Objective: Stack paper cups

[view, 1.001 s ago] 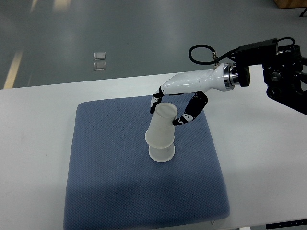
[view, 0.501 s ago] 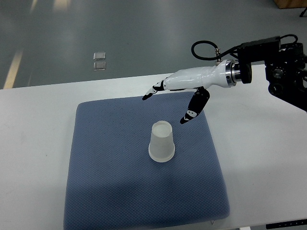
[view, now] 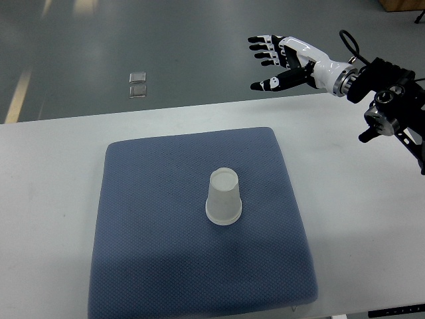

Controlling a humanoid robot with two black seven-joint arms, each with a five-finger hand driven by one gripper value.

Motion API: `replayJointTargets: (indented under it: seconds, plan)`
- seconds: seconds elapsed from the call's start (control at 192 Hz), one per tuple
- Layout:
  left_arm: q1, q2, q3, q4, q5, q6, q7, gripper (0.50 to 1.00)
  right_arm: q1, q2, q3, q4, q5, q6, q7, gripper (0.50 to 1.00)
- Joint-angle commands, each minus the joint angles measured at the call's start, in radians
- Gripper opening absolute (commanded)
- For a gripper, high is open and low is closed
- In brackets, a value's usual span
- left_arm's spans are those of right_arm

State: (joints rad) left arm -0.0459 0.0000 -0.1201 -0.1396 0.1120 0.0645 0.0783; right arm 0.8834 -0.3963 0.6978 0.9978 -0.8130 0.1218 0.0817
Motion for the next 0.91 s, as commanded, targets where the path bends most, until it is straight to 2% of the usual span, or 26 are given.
replayJointTargets:
  seconds: [0.0,0.209,0.454,0.568,0.704,0.907]
  plan:
    - [0.0,0.0,-0.001,0.0,0.0,0.0,0.0,1.0,-0.055,0.065,0.08,-0.044,0.067,-0.083,-0.043,0.897]
    - [0.0,0.0,-0.001,0.0,0.0,0.0,0.0,1.0,-0.133,0.163,0.196,-0.085,0.149,-0.162,-0.109,0.897]
    - [0.0,0.0,0.0,0.0,0.0,0.0,0.0,1.0,-0.161,0.188,0.203,-0.12,0.322,-0.251,-0.099,0.901]
    - [0.0,0.0,-0.001,0.0,0.0,0.0,0.0,1.0,-0.182,0.208,0.203,-0.12,0.333,-0.263,-0.091,0.905]
    - [0.0,0.0,0.0,0.0,0.0,0.0,0.0,1.0,-0.199,0.22,0.2,-0.119,0.333,-0.26,-0.042,0.917]
    - [0.0,0.0,0.0,0.0,0.0,0.0,0.0,1.0,-0.215,0.221,0.181,-0.114,0.322,-0.255,-0.039,0.919]
